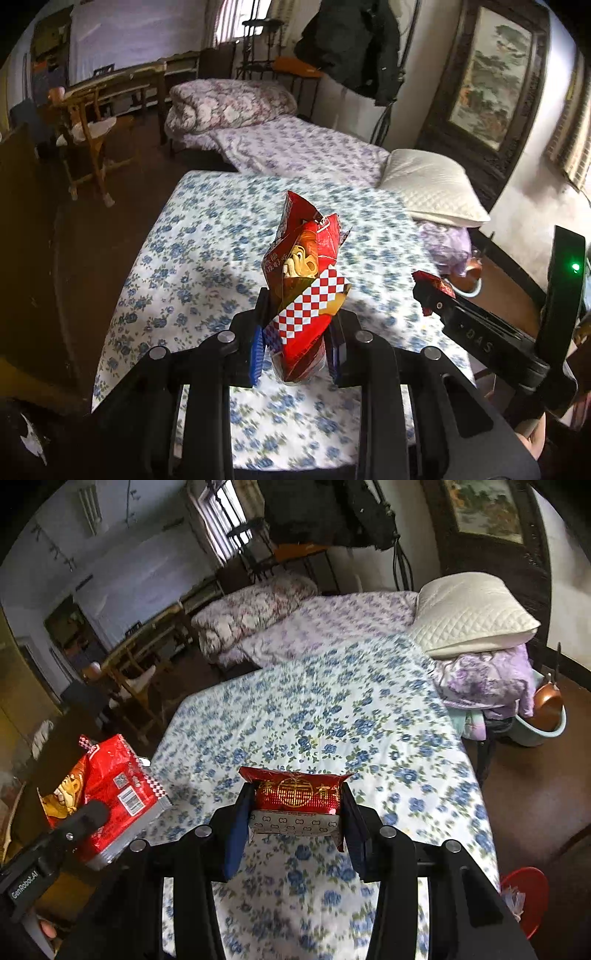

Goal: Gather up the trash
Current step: 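Carry the red packet and red snack bag with both tools over the wastebasket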

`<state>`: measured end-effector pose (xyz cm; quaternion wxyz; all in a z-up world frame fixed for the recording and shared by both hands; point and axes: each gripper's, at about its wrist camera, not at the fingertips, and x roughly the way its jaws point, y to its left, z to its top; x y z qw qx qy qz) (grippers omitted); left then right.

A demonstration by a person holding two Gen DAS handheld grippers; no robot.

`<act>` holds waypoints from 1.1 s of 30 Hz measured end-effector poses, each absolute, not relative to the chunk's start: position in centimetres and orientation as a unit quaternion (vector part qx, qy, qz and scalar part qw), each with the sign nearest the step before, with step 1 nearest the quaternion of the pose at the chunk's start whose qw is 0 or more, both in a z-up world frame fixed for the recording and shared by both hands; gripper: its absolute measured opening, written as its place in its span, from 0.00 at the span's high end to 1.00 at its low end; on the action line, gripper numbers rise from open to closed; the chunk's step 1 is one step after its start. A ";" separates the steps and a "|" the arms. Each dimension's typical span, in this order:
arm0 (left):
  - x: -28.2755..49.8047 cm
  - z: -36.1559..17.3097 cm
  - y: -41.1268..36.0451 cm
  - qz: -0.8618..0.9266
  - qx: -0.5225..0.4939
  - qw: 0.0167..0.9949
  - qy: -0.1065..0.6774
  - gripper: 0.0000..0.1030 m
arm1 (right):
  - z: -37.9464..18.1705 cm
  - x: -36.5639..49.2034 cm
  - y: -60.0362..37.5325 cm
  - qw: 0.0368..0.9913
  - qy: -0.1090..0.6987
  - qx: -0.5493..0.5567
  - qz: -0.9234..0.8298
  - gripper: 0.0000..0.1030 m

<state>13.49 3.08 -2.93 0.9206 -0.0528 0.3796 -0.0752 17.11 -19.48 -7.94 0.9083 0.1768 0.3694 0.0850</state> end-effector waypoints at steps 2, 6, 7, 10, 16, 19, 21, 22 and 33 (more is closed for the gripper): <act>12.8 -2.1 2.1 -0.085 -0.048 0.922 0.374 0.73 | -7.0 15.0 -20.1 0.913 0.357 0.178 0.086 0.56; 11.2 -0.7 -0.5 -0.111 -0.038 0.925 0.362 0.73 | -5.5 11.2 -21.6 0.922 0.346 0.156 0.078 0.56; 11.0 -0.5 -1.2 -0.116 -0.035 0.925 0.361 0.73 | -5.3 10.4 -22.1 0.924 0.344 0.151 0.075 0.56; 10.3 -0.6 -3.7 -0.136 -0.022 0.921 0.365 0.73 | -5.0 7.7 -24.2 0.926 0.345 0.141 0.066 0.56; 8.3 -2.1 -10.2 -0.188 0.026 0.906 0.378 0.73 | -5.1 2.9 -28.9 0.927 0.350 0.127 0.035 0.56; 7.2 -3.2 -14.3 -0.223 0.044 0.892 0.390 0.73 | -5.6 -0.1 -32.7 0.927 0.354 0.127 -0.002 0.56; 6.3 -4.3 -17.6 -0.248 0.058 0.879 0.403 0.73 | -6.4 -1.7 -34.8 0.924 0.360 0.126 -0.025 0.56; 5.8 -5.0 -19.3 -0.260 0.067 0.872 0.410 0.73 | -6.8 -2.1 -35.5 0.922 0.363 0.127 -0.034 0.56; 3.8 -12.7 -34.6 -0.314 0.145 0.809 0.474 0.73 | -18.2 -8.3 -47.5 0.850 0.455 0.215 -0.155 0.56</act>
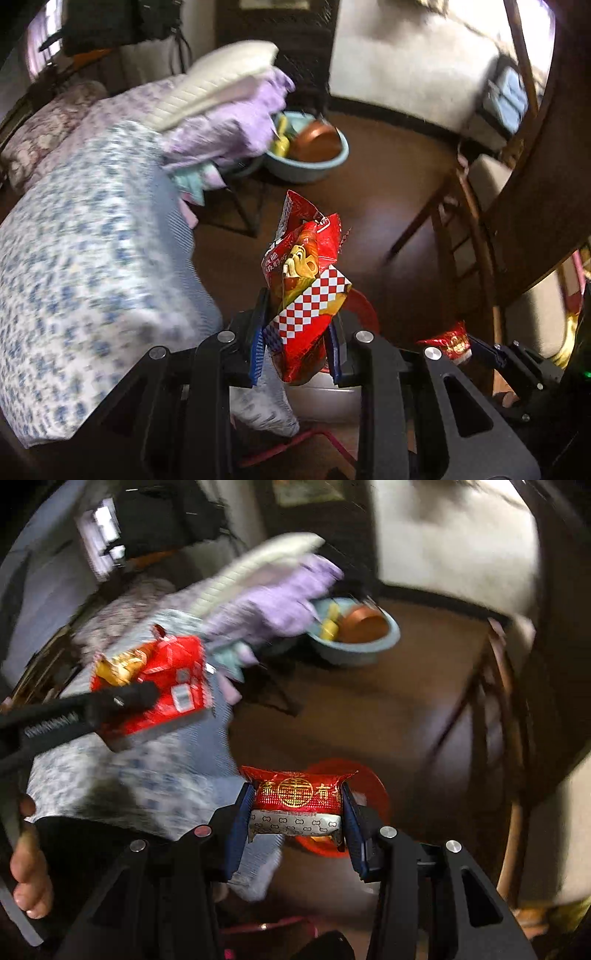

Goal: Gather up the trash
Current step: 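Carry the red packet and red snack bag with both tools over the wastebasket, then open the right tool to drop the packet while the left tool drops the snack bag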

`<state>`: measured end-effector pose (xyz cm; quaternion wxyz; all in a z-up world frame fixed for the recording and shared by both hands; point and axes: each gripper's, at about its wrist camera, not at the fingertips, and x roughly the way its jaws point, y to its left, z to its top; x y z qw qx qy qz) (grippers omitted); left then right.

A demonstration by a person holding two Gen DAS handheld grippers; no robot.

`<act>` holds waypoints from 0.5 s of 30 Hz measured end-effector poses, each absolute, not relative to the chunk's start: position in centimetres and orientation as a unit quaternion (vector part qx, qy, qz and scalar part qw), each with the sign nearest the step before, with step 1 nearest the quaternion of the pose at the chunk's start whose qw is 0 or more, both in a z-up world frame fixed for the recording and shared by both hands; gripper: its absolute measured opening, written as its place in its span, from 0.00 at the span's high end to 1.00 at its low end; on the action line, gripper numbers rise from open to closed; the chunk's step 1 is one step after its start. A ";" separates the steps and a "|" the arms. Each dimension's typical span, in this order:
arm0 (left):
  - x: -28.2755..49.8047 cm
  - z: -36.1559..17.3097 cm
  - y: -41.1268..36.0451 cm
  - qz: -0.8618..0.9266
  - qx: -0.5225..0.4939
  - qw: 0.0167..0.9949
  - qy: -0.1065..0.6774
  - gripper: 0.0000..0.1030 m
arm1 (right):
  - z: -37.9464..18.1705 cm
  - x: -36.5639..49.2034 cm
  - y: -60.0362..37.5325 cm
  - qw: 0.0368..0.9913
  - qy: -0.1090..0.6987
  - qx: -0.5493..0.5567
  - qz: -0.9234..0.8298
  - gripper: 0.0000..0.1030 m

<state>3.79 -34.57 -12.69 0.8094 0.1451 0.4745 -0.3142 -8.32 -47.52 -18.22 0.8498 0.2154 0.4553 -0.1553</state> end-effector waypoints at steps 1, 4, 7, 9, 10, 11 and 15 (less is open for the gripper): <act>4.0 -13.6 -35.5 -0.315 0.150 0.803 0.483 0.73 | -19.1 -8.2 -48.0 0.844 0.460 0.223 -0.160 0.56; 4.7 -17.6 -38.3 -0.312 0.167 0.778 0.520 0.73 | -21.8 -8.3 -48.9 0.830 0.476 0.240 -0.167 0.56; 5.5 -21.2 -39.8 -0.301 0.174 0.758 0.552 0.73 | -24.7 -8.2 -49.4 0.815 0.494 0.253 -0.167 0.56; 6.0 -23.1 -40.3 -0.295 0.177 0.750 0.564 0.73 | -25.7 -7.9 -49.6 0.809 0.502 0.258 -0.167 0.56; 6.1 -23.9 -40.5 -0.294 0.179 0.746 0.570 0.73 | -26.4 -7.8 -49.8 0.805 0.506 0.262 -0.168 0.56; 6.4 -24.8 -40.6 -0.293 0.180 0.739 0.579 0.73 | -26.7 -7.5 -50.0 0.803 0.508 0.263 -0.168 0.56; 7.4 -27.4 -40.6 -0.283 0.174 0.719 0.610 0.73 | -28.5 -6.3 -50.5 0.792 0.520 0.270 -0.170 0.56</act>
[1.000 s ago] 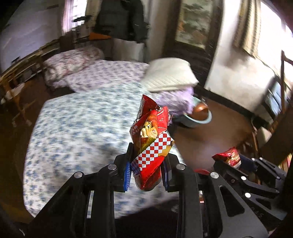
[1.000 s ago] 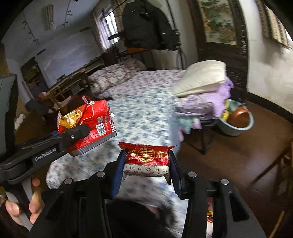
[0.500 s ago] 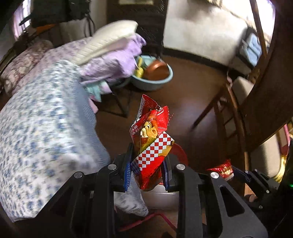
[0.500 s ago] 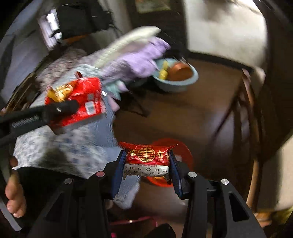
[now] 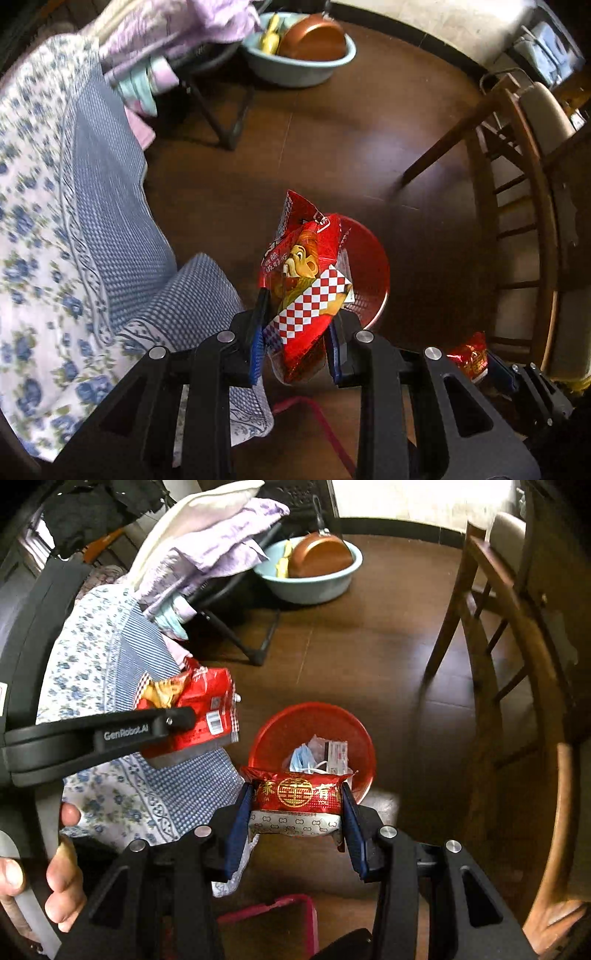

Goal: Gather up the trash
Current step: 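Open the right tool to drop the packet while the left tool drops the snack bag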

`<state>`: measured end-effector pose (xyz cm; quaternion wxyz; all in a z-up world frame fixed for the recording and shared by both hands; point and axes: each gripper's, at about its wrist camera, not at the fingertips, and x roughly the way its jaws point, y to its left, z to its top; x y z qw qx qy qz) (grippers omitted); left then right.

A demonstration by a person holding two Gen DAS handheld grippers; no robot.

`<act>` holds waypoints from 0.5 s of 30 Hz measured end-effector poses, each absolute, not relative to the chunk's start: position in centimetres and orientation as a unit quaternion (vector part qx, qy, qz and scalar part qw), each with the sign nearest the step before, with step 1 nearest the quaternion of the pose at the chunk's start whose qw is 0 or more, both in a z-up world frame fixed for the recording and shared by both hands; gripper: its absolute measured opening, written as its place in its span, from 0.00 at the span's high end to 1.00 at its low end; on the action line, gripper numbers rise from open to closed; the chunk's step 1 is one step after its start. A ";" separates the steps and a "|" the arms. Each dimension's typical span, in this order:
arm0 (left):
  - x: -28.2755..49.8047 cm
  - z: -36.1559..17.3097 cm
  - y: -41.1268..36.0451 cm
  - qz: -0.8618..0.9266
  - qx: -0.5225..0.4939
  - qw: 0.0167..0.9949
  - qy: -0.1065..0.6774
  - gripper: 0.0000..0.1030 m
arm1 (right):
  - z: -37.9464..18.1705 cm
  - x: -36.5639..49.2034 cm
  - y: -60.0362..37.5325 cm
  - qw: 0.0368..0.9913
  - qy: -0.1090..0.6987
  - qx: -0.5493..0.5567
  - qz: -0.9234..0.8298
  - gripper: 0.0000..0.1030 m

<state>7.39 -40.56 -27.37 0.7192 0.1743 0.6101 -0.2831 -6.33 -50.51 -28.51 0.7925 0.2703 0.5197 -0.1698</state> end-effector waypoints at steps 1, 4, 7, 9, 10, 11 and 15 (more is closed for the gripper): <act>7.5 -27.7 -40.7 -0.282 0.180 0.719 0.610 0.73 | -28.8 -6.1 -50.5 0.791 0.522 0.271 -0.170 0.56; 7.5 -28.7 -41.2 -0.284 0.194 0.716 0.608 0.73 | -29.9 -5.0 -50.8 0.786 0.528 0.272 -0.168 0.56; 7.9 -30.5 -41.9 -0.288 0.198 0.705 0.617 0.72 | -31.9 -3.4 -51.5 0.782 0.530 0.280 -0.171 0.56; 8.6 -31.4 -42.0 -0.284 0.191 0.702 0.624 0.72 | -34.1 -2.2 -52.1 0.774 0.536 0.286 -0.176 0.56; 9.2 -31.9 -41.9 -0.281 0.183 0.700 0.630 0.72 | -35.0 -1.8 -52.3 0.772 0.539 0.288 -0.176 0.56; 9.5 -32.0 -42.0 -0.278 0.178 0.700 0.633 0.72 | -36.3 -1.1 -52.5 0.769 0.542 0.288 -0.176 0.56; 10.5 -33.5 -42.0 -0.270 0.161 0.691 0.651 0.72 | -39.3 0.3 -53.3 0.756 0.554 0.292 -0.189 0.52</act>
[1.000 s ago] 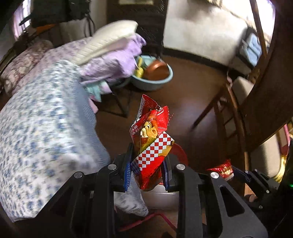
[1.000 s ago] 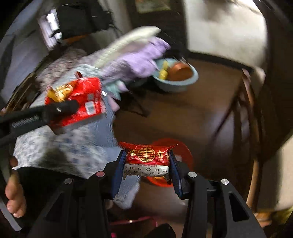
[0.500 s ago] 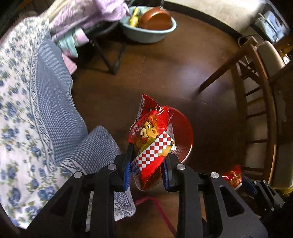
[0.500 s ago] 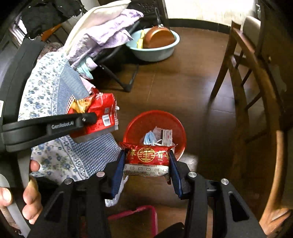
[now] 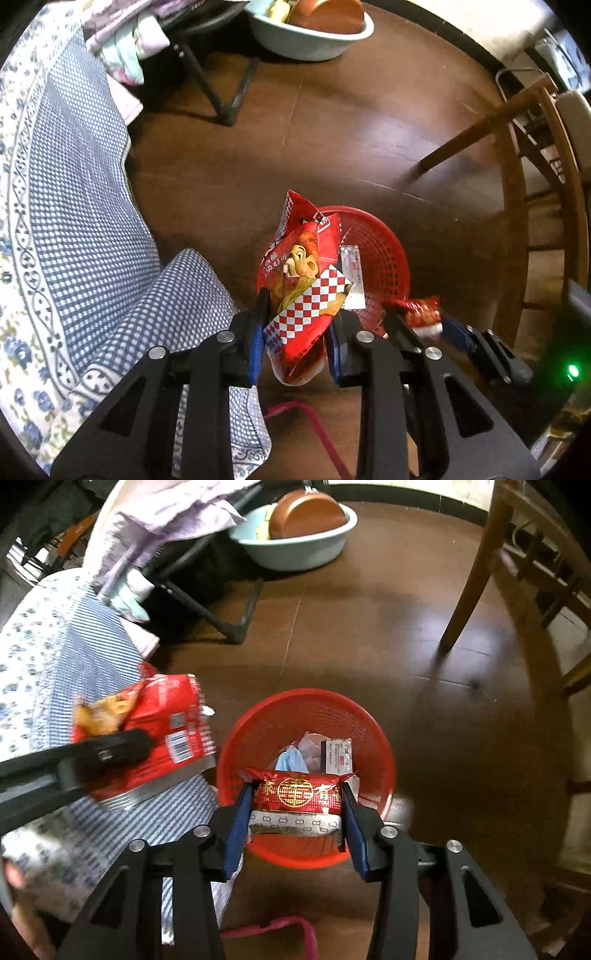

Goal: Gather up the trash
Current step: 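Open the right tool to drop the packet while the left tool drops the snack bag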

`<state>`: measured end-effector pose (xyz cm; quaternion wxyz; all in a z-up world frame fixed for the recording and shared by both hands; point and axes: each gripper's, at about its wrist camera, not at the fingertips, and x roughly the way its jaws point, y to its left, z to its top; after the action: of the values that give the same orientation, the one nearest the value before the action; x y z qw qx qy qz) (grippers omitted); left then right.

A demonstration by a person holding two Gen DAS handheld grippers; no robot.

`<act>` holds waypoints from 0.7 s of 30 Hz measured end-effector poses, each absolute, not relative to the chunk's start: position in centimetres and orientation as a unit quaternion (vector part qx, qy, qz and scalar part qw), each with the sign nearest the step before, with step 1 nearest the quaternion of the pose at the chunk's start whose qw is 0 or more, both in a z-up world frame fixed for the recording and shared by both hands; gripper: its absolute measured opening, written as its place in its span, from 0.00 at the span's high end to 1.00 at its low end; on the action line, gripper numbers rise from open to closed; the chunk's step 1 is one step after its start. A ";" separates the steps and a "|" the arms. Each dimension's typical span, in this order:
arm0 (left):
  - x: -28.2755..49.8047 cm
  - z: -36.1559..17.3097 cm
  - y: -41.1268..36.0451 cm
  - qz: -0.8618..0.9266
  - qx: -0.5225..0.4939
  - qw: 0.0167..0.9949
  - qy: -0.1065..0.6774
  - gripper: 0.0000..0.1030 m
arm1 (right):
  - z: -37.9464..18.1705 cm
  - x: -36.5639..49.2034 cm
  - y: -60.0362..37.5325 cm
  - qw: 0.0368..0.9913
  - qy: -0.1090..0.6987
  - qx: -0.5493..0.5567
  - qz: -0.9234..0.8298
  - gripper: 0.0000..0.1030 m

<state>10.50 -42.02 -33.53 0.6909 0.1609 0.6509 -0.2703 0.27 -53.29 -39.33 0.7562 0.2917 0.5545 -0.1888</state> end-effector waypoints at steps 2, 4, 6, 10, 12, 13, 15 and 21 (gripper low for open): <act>10.6 -33.9 -42.3 -0.276 0.157 0.685 0.656 0.72 | -39.9 0.3 -53.6 0.750 0.559 0.296 -0.194 0.46; 10.4 -34.3 -42.9 -0.285 0.162 0.681 0.655 0.71 | -40.1 0.2 -53.8 0.747 0.563 0.291 -0.201 0.40; 10.2 -34.6 -43.5 -0.292 0.165 0.676 0.656 0.71 | -40.1 -0.3 -53.9 0.740 0.571 0.290 -0.207 0.38; 10.1 -35.8 -44.4 -0.305 0.170 0.663 0.663 0.70 | -40.5 -1.9 -53.6 0.717 0.602 0.286 -0.205 0.37; 9.7 -36.6 -44.7 -0.311 0.174 0.652 0.669 0.70 | -40.6 -3.4 -53.5 0.706 0.612 0.291 -0.204 0.37; 9.6 -36.9 -44.9 -0.313 0.174 0.648 0.673 0.69 | -40.7 -3.9 -53.5 0.704 0.614 0.293 -0.204 0.37; 9.4 -37.6 -45.2 -0.311 0.183 0.644 0.674 0.65 | -40.5 -5.1 -53.2 0.702 0.616 0.296 -0.202 0.37; 9.0 -38.3 -45.7 -0.290 0.211 0.654 0.666 0.26 | -39.9 -6.3 -52.7 0.700 0.625 0.286 -0.195 0.37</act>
<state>9.00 -45.66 -38.32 0.6539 0.2112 0.6660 -0.2903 -6.31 -52.71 -39.92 0.7000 0.2861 0.6247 -0.1948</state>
